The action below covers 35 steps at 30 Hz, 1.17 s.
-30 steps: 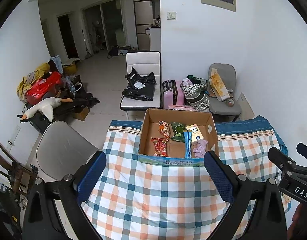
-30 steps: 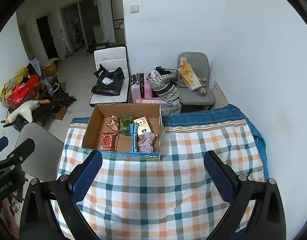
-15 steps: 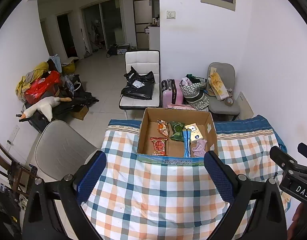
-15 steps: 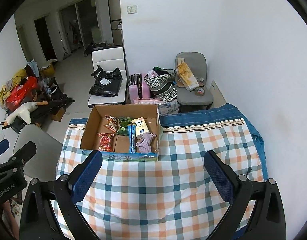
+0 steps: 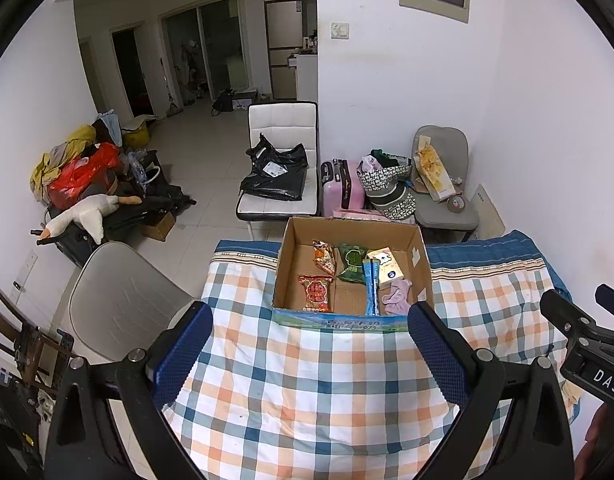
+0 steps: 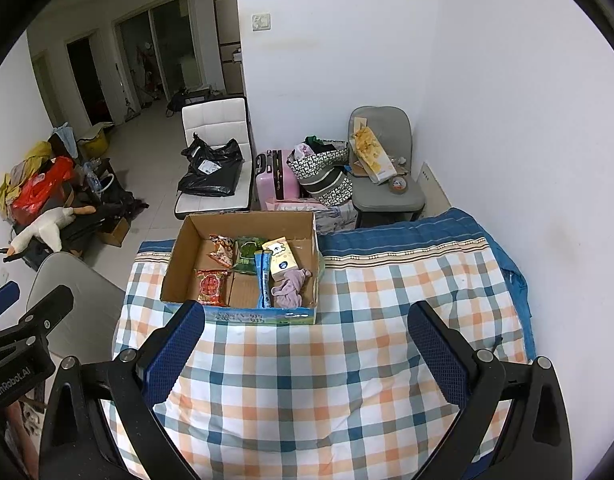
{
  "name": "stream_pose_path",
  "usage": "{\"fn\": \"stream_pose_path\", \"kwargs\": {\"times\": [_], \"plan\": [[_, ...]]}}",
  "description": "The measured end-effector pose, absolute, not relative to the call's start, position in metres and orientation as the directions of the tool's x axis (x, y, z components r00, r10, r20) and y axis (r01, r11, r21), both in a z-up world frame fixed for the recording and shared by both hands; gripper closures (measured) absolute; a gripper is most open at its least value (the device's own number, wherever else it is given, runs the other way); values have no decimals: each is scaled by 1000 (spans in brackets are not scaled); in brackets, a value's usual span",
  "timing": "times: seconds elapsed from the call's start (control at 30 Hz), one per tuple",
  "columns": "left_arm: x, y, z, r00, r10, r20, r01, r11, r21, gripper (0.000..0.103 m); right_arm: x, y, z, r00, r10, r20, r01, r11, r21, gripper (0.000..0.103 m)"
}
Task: Organize soft objects
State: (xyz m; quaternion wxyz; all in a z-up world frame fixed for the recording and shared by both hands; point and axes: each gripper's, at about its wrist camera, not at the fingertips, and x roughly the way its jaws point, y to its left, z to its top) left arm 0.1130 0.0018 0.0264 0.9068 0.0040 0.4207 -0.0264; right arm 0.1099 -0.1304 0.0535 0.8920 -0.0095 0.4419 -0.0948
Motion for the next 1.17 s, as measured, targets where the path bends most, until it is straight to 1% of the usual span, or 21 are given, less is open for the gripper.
{"fn": "stream_pose_path", "kwargs": {"times": [1.17], "plan": [[113,1,26,646,-43,-762,47,999,-16,3,110,-131,58,598,-189,-779,180,979,-100,0]]}}
